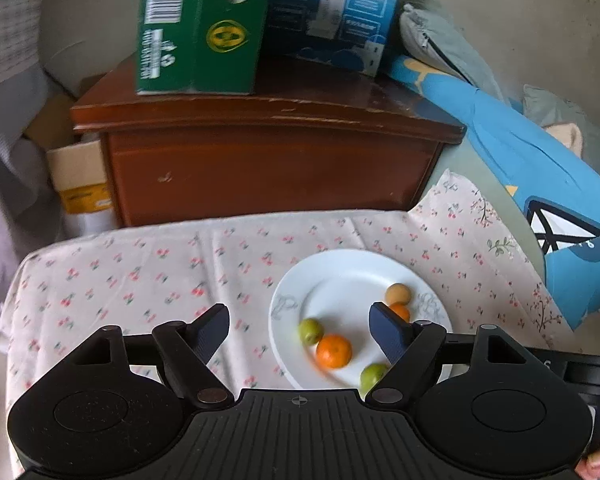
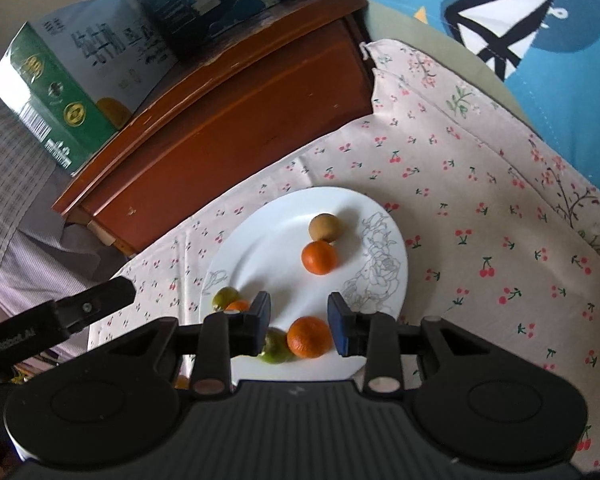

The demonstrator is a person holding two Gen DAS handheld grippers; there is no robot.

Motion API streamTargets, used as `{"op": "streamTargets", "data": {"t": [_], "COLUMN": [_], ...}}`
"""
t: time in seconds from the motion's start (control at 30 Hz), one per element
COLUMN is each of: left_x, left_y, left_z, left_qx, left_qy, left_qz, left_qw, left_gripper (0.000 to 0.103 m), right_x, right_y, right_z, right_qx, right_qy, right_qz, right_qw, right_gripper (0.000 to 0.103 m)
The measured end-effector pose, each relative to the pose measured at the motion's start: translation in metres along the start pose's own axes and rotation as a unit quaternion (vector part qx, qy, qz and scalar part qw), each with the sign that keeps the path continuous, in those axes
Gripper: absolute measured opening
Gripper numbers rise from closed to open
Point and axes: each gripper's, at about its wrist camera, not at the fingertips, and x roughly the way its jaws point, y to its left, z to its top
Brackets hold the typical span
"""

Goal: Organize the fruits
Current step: 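Lift both grippers off the plate back toward the fruit cluster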

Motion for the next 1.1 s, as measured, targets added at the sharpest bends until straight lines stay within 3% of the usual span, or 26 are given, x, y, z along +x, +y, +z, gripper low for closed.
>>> {"op": "streamTargets", "data": {"t": [0.57,1.1], "left_x": [-0.038,-0.045], "left_y": [0.035,0.052], "left_z": [-0.041,-0.080], "left_qx": [-0.036,-0.045], "left_qy": [0.023,0.052], "left_qz": [0.033,0.067], "left_qw": [0.9985,0.9953], "left_gripper": [0.078,0.078], "right_x": [-0.015,-0.023], "right_y": [0.013,0.046], "right_z": [-0.030,-0.097], "right_qx": [-0.042,-0.101], "right_qy": [0.013,0.055], "right_qz": [0.009,0.034], "right_qw": [0.999,0.993], "right_gripper": [0.033,0.036]}}
